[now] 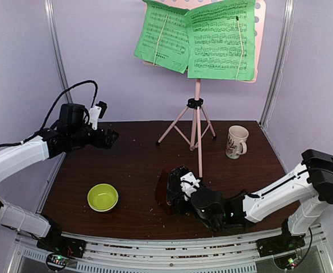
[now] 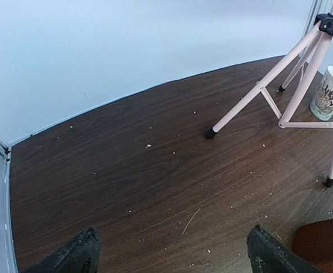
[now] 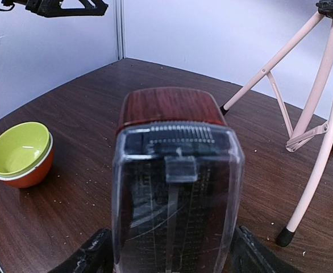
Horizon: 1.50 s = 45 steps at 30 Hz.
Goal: Pack up the instrument practice props
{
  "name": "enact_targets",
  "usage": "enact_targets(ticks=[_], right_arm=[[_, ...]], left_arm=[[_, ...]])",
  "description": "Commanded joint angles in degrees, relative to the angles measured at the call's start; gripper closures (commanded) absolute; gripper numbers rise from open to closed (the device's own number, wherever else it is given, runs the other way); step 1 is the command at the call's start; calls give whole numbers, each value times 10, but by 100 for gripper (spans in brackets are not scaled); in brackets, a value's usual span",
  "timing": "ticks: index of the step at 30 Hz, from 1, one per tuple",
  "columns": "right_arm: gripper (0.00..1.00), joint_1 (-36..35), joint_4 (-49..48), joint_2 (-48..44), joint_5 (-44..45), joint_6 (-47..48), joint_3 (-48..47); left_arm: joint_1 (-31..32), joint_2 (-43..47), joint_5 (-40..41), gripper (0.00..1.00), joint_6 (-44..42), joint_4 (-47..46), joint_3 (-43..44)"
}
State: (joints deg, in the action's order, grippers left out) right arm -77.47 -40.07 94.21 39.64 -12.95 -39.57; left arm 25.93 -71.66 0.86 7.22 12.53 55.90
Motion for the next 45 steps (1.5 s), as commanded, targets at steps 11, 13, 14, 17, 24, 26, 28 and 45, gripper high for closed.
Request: enact_targets(ticks=[11, 13, 14, 17, 24, 26, 28, 45], right_arm=[[3, 10, 46, -23, -9, -10, -19], [0, 11, 58, -48, -15, -13, -11], [0, 10, 65, -64, -23, -13, -6], [0, 15, 117, -122, -49, -20, 11], [0, 42, 277, -307, -58, -83, 81], [0, 82, 304, -376, -80, -114, 109], [0, 144, 328, -433, -115, -148, 128], [0, 441, 409, -473, -329, -253, 139]], left_arm=[[0, 13, 1, 7, -9, -16, -2], [0, 15, 6, 6, -9, -16, -3], [0, 16, 8, 6, -10, -15, -3], [0, 22, 17, 2, -11, -16, -5], [0, 81, 90, 2, -28, -39, -26], [0, 106, 93, 2, -29, -48, -35], [4, 119, 62, 2, -15, -48, -34], [336, -50, -94, 2, 129, -161, 15]])
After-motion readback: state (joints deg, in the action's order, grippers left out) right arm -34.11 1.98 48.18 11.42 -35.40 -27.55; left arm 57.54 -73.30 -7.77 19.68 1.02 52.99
